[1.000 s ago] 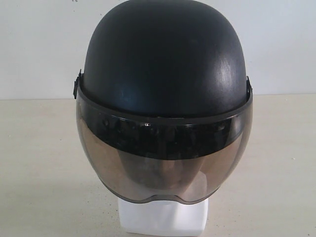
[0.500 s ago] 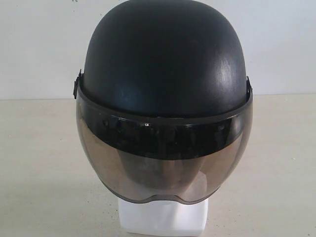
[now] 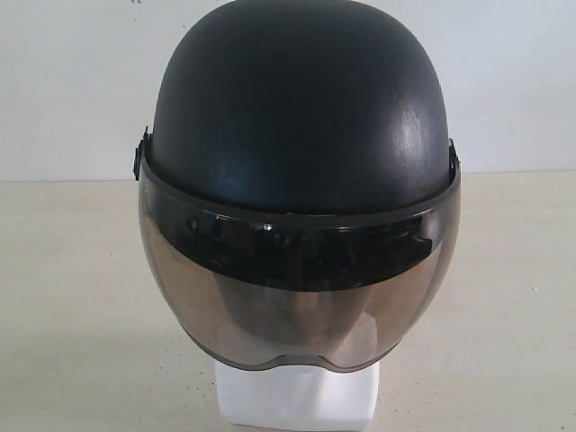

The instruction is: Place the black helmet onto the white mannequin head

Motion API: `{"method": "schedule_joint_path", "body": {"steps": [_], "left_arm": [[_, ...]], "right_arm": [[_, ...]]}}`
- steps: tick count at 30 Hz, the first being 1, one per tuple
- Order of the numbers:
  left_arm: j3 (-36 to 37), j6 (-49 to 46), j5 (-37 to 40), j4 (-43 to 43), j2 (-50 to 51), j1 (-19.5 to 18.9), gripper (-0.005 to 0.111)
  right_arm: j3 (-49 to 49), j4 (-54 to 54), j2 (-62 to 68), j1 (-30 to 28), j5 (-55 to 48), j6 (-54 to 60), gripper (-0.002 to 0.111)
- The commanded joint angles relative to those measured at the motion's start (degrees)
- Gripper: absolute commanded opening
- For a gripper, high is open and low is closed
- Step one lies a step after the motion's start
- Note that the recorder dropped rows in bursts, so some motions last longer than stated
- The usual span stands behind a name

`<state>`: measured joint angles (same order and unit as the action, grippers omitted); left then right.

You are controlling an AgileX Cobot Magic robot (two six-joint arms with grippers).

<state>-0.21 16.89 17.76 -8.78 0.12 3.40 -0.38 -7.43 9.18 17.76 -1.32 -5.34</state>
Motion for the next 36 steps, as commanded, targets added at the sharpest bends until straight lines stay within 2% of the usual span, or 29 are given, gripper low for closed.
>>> {"method": "schedule_joint_path", "body": {"steps": [1,8,11,17,24,36], "left_arm": [[0.2,-0.2,-0.3,0.2,-0.1,-0.2,0.004],[0.2,-0.2,-0.3,0.2,-0.1,-0.2,0.004],[0.2,-0.2,-0.3,0.2,-0.1,-0.2,0.004],[0.2,-0.2,-0.3,0.2,-0.1,-0.2,0.004],[0.2,-0.2,-0.3,0.2,-0.1,-0.2,0.004],[0.2,-0.2,-0.3,0.2,-0.1,-0.2,0.004]], "right_arm": [[0.4,0.5,-0.6,-0.1,-0.7,4.9,0.0],[0.4,0.5,-0.6,-0.1,-0.7,4.9,0.0],[0.4,0.5,-0.6,-0.2,-2.1,8.9,0.0],[0.4,0.5,-0.6,-7.2,-11.0,12.0,0.0],[0.4,0.3,-0.6,-15.6,-13.9,11.7,0.0],[0.4,-3.3,-4.1,-17.5,-13.6,11.3,0.0]]}}
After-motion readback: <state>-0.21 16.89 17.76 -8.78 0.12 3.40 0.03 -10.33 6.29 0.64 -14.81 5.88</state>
